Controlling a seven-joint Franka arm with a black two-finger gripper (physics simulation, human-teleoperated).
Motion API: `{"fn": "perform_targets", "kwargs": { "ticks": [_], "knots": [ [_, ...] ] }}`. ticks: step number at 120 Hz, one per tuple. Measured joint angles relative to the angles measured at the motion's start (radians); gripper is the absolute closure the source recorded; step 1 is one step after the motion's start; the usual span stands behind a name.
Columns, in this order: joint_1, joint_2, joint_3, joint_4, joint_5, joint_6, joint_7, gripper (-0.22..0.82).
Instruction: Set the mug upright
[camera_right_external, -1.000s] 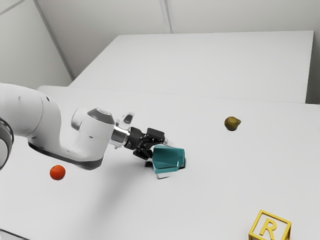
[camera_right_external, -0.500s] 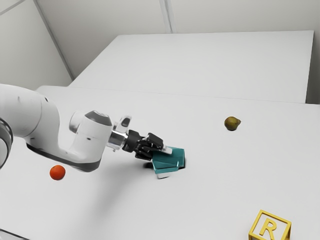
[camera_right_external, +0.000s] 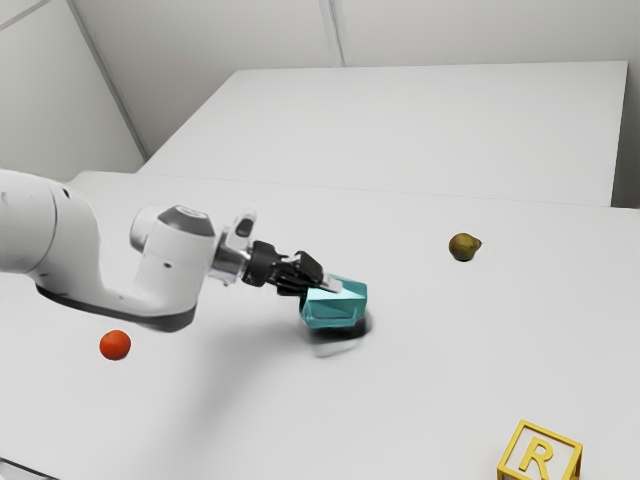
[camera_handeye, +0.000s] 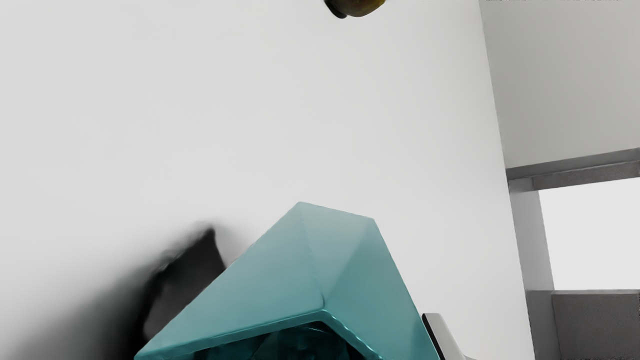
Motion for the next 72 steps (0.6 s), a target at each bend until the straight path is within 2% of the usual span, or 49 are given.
{"fn": "perform_targets", "kwargs": {
  "ticks": [13,21,42,58,72],
  "knots": [
    [-0.013,-0.095,0.000,-0.031,0.029,0.033,0.006,0.75],
    [-0.016,-0.163,-0.001,-0.050,0.120,0.067,-0.004,0.75],
    [0.012,-0.320,-0.008,-0.062,0.685,0.127,-0.133,0.75],
    [0.037,-0.348,-0.007,-0.054,1.070,0.098,-0.258,0.75],
    [0.038,-0.320,-0.006,-0.049,1.318,0.056,-0.358,0.75]
  ]
}}
